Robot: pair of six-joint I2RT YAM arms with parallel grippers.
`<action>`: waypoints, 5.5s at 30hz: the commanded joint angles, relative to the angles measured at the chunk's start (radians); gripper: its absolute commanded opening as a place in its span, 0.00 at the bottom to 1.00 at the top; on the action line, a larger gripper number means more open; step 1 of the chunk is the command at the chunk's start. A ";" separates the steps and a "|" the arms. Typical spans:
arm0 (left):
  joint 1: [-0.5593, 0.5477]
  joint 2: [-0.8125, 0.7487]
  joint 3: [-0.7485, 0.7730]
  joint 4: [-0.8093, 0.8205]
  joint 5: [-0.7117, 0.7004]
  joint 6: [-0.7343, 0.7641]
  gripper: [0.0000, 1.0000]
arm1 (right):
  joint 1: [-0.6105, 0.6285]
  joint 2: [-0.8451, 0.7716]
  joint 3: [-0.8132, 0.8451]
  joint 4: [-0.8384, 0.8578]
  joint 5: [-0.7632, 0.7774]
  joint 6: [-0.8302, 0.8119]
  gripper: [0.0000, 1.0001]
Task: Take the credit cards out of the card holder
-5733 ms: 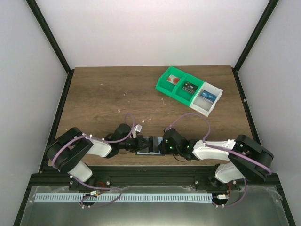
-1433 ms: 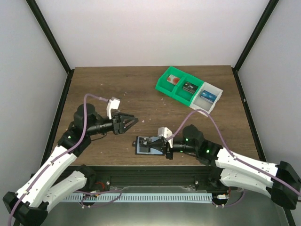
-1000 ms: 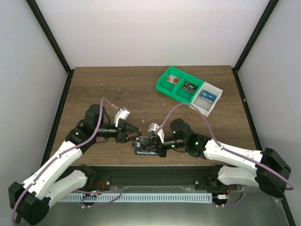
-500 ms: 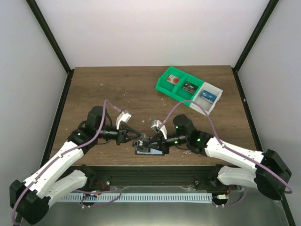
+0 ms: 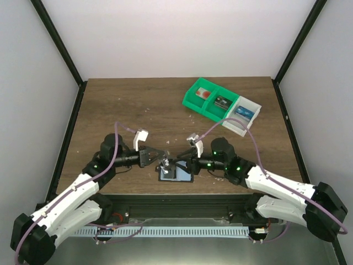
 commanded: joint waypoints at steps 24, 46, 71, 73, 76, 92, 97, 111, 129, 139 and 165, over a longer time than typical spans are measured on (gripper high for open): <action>-0.010 -0.005 -0.311 0.753 -0.557 -0.762 0.00 | -0.005 0.164 -0.001 0.443 0.173 0.854 0.36; -0.013 -0.042 -0.368 0.853 -0.558 -0.804 0.00 | 0.011 0.271 0.064 0.480 0.117 0.839 0.22; -0.013 -0.099 -0.172 0.374 -0.390 -0.418 1.00 | -0.229 0.046 0.222 -0.131 0.074 0.329 0.01; -0.013 -0.099 -0.119 0.284 -0.397 -0.318 1.00 | -0.301 0.040 0.251 -0.195 0.062 0.282 0.00; -0.012 -0.086 -0.017 0.103 -0.443 -0.160 1.00 | -0.412 0.063 0.319 -0.293 0.043 0.223 0.01; -0.012 -0.118 0.173 -0.257 -0.496 0.206 1.00 | -0.849 0.518 0.649 -0.479 -0.069 0.113 0.01; -0.012 -0.145 0.163 -0.299 -0.530 0.243 1.00 | -0.870 0.666 0.784 -0.515 -0.026 0.113 0.00; -0.012 -0.220 0.135 -0.294 -0.555 0.259 1.00 | -0.882 0.940 1.076 -0.667 0.052 0.082 0.00; -0.012 -0.247 0.127 -0.292 -0.557 0.261 1.00 | -0.907 1.054 1.146 -0.661 0.056 0.126 0.05; -0.012 -0.256 0.123 -0.289 -0.553 0.261 1.00 | -0.915 1.072 1.163 -0.629 0.064 0.157 0.00; -0.012 -0.265 0.117 -0.286 -0.565 0.262 1.00 | -0.934 1.122 1.135 -0.501 0.013 0.284 0.02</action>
